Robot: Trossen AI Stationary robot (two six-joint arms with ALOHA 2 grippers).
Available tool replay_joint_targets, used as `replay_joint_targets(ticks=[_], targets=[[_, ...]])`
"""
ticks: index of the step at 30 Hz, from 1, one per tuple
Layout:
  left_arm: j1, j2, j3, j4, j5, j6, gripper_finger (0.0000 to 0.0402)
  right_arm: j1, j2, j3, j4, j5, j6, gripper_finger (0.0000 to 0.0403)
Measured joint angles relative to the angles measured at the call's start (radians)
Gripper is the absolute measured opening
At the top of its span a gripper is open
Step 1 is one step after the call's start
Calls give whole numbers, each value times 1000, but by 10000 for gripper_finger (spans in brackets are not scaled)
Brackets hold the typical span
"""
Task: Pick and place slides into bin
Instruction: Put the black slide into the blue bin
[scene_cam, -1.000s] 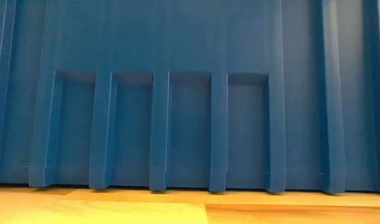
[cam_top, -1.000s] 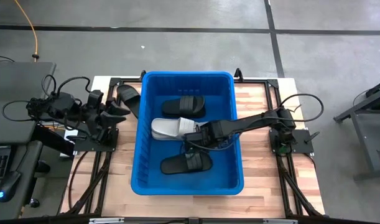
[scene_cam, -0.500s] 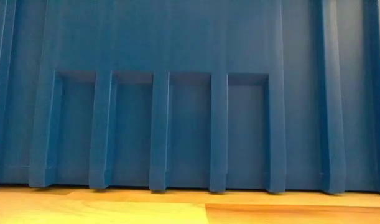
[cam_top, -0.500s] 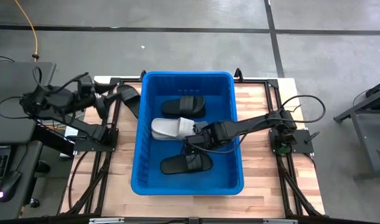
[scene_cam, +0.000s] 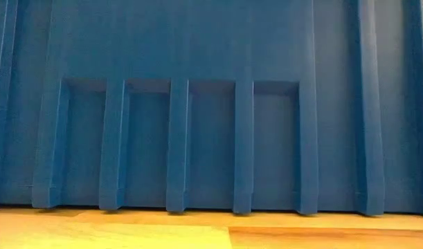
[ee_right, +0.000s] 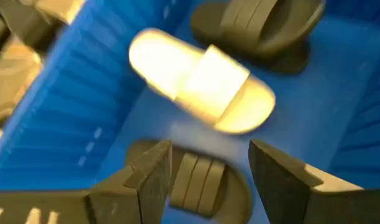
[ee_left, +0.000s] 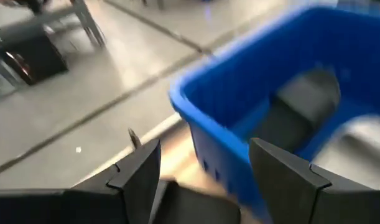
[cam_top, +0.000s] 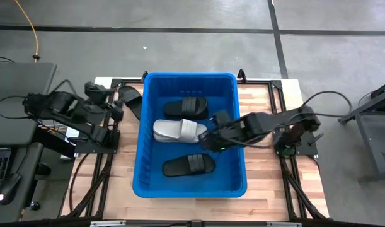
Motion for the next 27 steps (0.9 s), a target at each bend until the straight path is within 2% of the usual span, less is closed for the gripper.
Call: replay_joint_targets(ticks=[4, 8, 10, 13, 17, 20, 23, 27], targets=[[-1, 55, -26, -32, 125, -19, 234, 12, -73, 0, -59, 93, -2, 200], [-1, 122, -56, -105, 203, -25, 234, 16, -115, 0, -105, 142, -2, 202], [0, 153, -67, -170, 231, -122, 234, 21, -120, 0, -122, 166, -3, 200], [1, 157, -88, -160, 238, -236, 234, 23, -118, 0, -143, 184, -1, 200], [9, 119, -116, -143, 225, -373, 234, 20, -107, -1, -148, 184, -2, 202], [56, 48, -131, -136, 224, -436, 237, 19, -108, -1, -149, 197, -2, 200], [118, -50, -131, -93, 210, -445, 250, 20, -108, -1, -163, 210, -2, 201], [202, -162, -131, 92, 197, -400, 277, 7, -105, -1, -177, 211, -2, 201]])
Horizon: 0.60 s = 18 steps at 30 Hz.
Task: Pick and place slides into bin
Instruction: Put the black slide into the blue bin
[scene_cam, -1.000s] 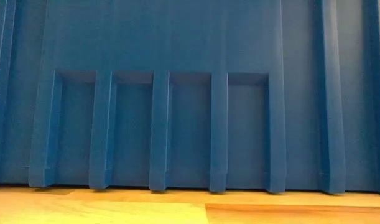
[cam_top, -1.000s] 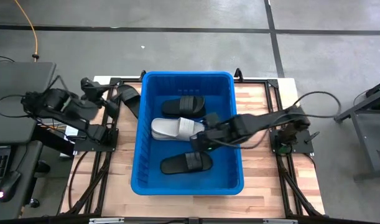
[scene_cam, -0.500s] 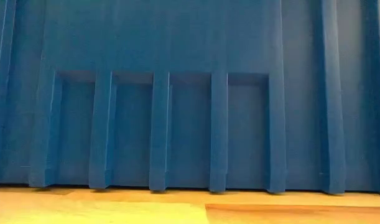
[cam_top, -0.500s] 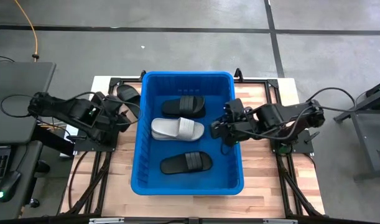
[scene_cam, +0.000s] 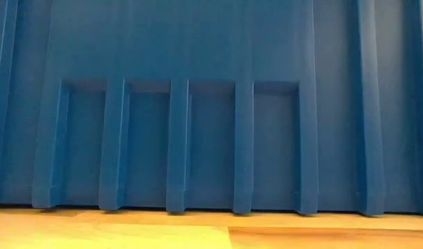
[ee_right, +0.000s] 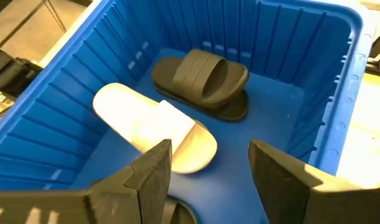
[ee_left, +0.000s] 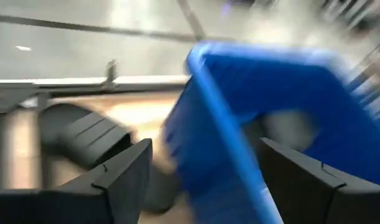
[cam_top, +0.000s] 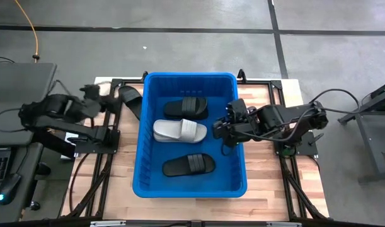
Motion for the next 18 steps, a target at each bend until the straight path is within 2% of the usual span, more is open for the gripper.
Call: replay_joint_targets(ticks=[4, 10, 13, 15, 18], targets=[[66, -57, 1, 263, 0, 44, 295, -15, 2, 0, -1, 6, -16, 200], [159, -54, 1, 605, -120, 194, 311, -25, 6, 0, 1, 24, -16, 200], [226, -26, 1, 714, -97, 294, 314, -25, 6, 0, 2, 37, -16, 200], [273, -17, 1, 787, -68, 286, 314, -25, 6, 0, 2, 44, -16, 202], [313, -12, 1, 946, 44, 276, 314, -24, 6, 0, 2, 40, -16, 201]])
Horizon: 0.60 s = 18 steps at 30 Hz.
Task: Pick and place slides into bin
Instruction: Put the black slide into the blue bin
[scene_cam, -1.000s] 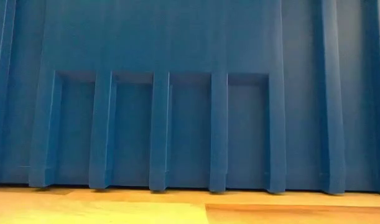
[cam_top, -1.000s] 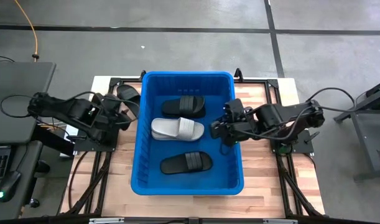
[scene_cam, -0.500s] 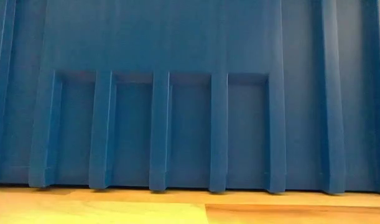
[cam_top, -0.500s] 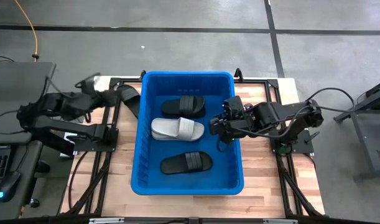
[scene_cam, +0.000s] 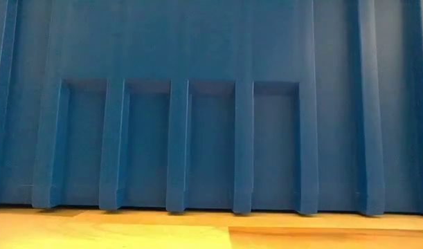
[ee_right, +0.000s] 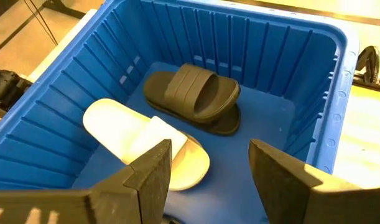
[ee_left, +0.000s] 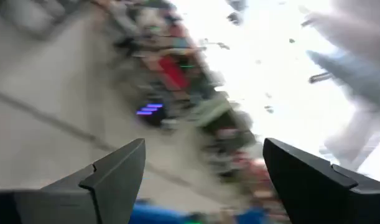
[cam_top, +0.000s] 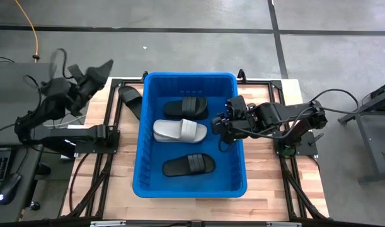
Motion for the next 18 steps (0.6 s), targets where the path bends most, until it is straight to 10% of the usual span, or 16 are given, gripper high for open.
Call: replay_joint_targets(ticks=[9, 18], targets=[[2, 89, 0, 394, 224, -100, 315, 41, 2, 0, 8, 7, -5, 201], [3, 176, 0, 477, -284, 356, 315, 90, 2, 0, 8, 10, -55, 201]])
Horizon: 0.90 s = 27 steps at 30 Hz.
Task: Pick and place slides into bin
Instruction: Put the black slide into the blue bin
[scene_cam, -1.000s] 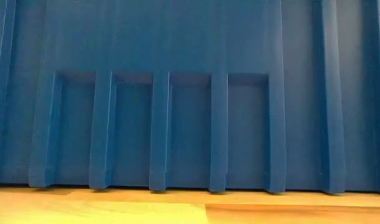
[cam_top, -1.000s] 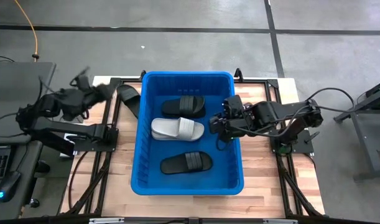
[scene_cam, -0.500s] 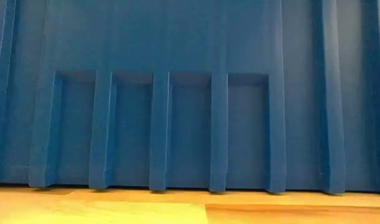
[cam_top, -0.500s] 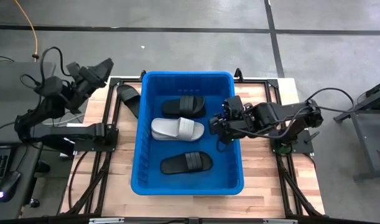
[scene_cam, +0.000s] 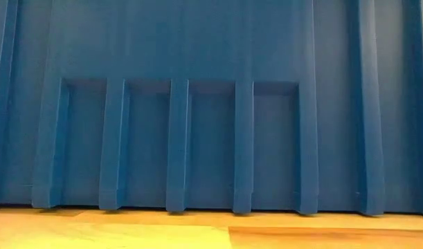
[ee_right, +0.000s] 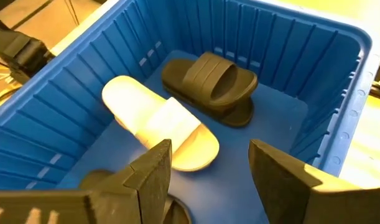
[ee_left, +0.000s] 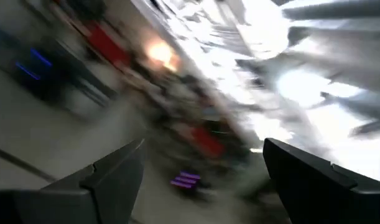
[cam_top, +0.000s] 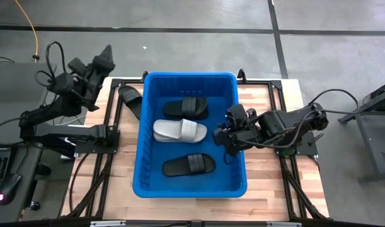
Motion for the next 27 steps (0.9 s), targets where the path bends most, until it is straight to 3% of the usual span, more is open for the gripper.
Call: replay_joint_targets(ticks=[2, 4, 10, 15, 18, 21, 27], targets=[[0, -2, 0, -57, -92, 128, 315, 12, 0, 0, 0, 14, 5, 200], [0, 2, 0, -150, -131, 151, 315, 23, 0, 0, 0, 24, 8, 200], [-1, 45, 0, -519, -163, -145, 315, 43, 0, 0, 0, 55, 10, 200], [0, 88, 0, -858, -133, -467, 315, 48, 0, 0, -8, 46, -17, 202], [0, 100, 0, -1026, -58, -623, 315, 48, 0, 0, -16, 31, -23, 201], [-1, 105, 0, -1172, 29, -690, 315, 48, 0, 0, -16, 31, -23, 200], [-1, 122, 0, -1340, 80, -765, 315, 48, 1, 0, -15, 56, -48, 201]])
